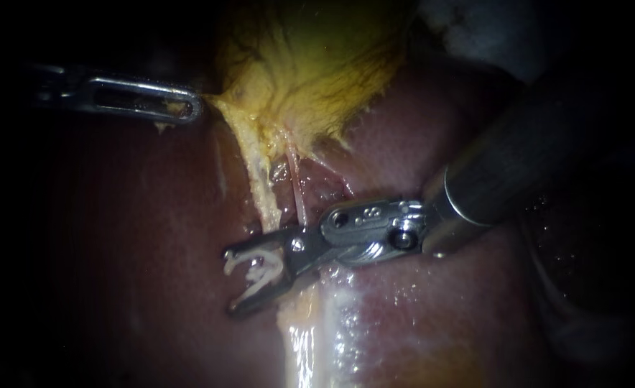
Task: Clipping third clip left tube
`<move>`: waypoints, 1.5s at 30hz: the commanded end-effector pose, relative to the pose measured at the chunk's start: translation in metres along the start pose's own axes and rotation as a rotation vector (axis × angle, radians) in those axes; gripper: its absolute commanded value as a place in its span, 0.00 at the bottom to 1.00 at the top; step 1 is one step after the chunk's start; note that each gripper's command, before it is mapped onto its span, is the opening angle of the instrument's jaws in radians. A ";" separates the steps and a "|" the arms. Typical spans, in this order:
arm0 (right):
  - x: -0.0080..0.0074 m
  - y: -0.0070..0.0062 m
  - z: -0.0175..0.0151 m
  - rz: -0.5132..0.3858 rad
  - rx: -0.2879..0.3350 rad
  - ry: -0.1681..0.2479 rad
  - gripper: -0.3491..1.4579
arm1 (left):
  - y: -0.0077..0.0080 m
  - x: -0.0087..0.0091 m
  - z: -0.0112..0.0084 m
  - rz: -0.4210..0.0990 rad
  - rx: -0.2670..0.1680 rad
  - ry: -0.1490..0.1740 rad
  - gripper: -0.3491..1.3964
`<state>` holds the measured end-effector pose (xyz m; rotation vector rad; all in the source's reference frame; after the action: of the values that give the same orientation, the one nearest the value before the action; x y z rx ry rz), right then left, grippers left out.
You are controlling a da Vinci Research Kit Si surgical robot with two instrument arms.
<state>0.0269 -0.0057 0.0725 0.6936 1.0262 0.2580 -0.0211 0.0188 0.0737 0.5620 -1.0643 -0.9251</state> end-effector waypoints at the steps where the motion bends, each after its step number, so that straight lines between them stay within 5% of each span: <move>1: 0.0000 0.0000 0.0000 0.000 0.000 0.000 0.49 | 0.0000 0.0000 0.0000 0.000 0.001 0.000 0.00; 19: 0.0025 -0.0014 -0.0069 0.029 0.043 0.024 0.48 | 0.0007 0.0000 -0.0004 0.001 -0.003 -0.001 0.00; 35: -0.0015 0.0029 -0.0098 0.139 0.051 0.031 0.47 | 0.0007 0.0000 -0.0005 0.001 -0.002 -0.001 0.00; 45: -0.0046 0.0051 -0.0084 0.216 0.046 0.042 0.47 | 0.0007 0.0000 -0.0006 0.001 -0.002 -0.001 0.00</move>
<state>0.0180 -0.0008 0.0766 0.8464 0.9983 0.4435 -0.0203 0.0191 0.0741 0.5597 -1.0641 -0.9258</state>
